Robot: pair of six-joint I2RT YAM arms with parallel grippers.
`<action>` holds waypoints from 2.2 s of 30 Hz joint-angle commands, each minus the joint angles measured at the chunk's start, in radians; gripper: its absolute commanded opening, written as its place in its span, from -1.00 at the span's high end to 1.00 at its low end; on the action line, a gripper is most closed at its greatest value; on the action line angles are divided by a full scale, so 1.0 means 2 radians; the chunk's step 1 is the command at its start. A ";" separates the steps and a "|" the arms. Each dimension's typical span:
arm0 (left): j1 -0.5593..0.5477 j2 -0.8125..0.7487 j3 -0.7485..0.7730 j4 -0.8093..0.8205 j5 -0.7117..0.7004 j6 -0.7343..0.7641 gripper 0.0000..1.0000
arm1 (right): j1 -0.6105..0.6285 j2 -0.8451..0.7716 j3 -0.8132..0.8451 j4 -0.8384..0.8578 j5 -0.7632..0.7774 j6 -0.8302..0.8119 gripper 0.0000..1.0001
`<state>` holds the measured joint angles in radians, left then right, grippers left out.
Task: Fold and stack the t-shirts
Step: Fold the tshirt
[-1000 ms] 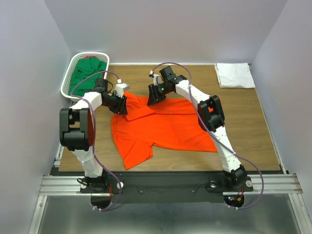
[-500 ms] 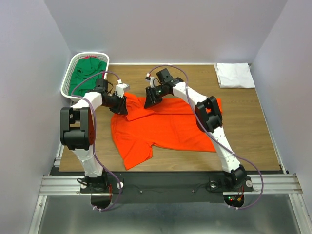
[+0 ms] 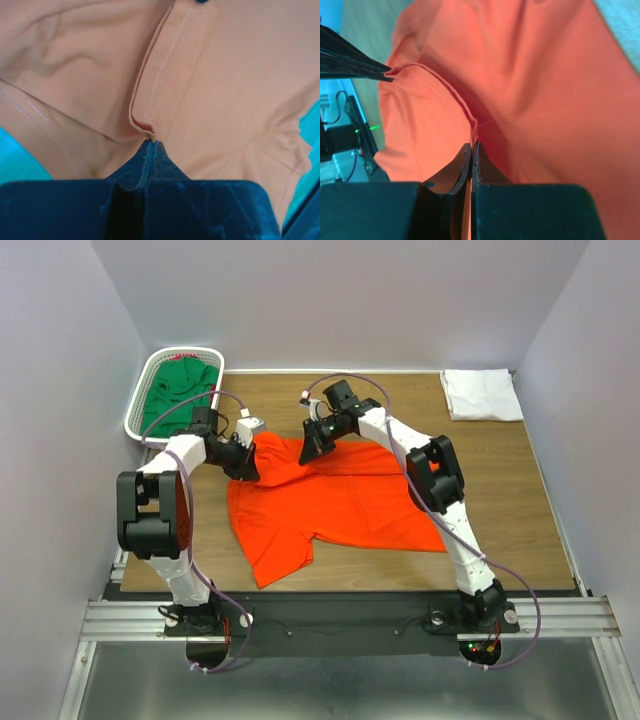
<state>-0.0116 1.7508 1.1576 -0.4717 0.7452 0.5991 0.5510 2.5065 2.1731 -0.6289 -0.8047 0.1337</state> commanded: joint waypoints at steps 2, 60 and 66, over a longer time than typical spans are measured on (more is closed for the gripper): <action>0.002 -0.061 -0.020 -0.042 0.018 0.049 1.00 | 0.004 -0.070 -0.032 0.013 -0.029 -0.024 0.99; 0.032 0.217 0.301 0.000 -0.086 -0.064 -0.35 | -0.273 -0.161 -0.205 -0.026 0.267 -0.291 0.03; 0.031 0.224 0.295 0.000 -0.089 -0.064 -0.15 | -0.273 -0.153 -0.217 -0.026 0.280 -0.305 0.10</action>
<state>0.0521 2.1929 1.7596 -0.4843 0.5652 0.4599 0.0013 2.1990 1.7515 -0.6880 -0.2718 -0.4404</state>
